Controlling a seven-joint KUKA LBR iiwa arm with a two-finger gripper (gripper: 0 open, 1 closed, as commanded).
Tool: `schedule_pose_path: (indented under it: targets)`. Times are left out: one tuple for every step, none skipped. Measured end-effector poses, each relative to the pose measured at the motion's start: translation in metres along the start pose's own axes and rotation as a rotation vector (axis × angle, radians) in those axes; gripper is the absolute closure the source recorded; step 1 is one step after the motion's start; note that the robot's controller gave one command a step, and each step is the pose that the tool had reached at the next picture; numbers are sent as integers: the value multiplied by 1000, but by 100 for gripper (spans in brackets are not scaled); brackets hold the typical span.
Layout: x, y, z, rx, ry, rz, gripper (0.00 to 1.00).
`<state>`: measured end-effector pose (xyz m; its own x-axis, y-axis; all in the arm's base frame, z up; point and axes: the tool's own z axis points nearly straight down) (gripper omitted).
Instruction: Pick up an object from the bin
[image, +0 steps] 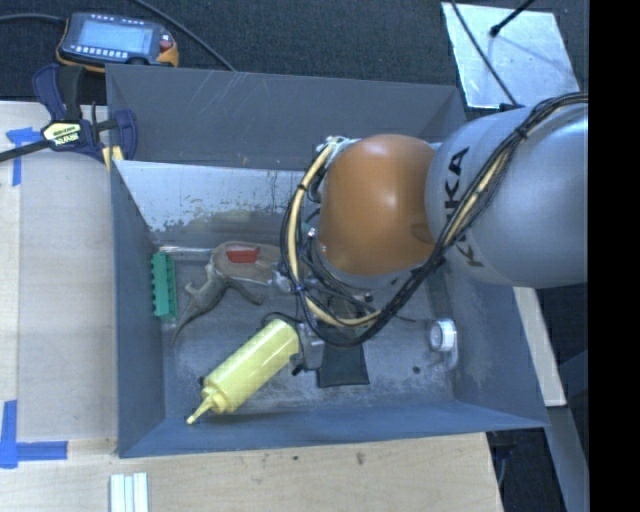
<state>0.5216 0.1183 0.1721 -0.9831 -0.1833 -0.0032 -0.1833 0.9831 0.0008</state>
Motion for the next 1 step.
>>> schedule_pose_path:
  targets:
    - [15, -3, 13, 2, 2, 143, 0]
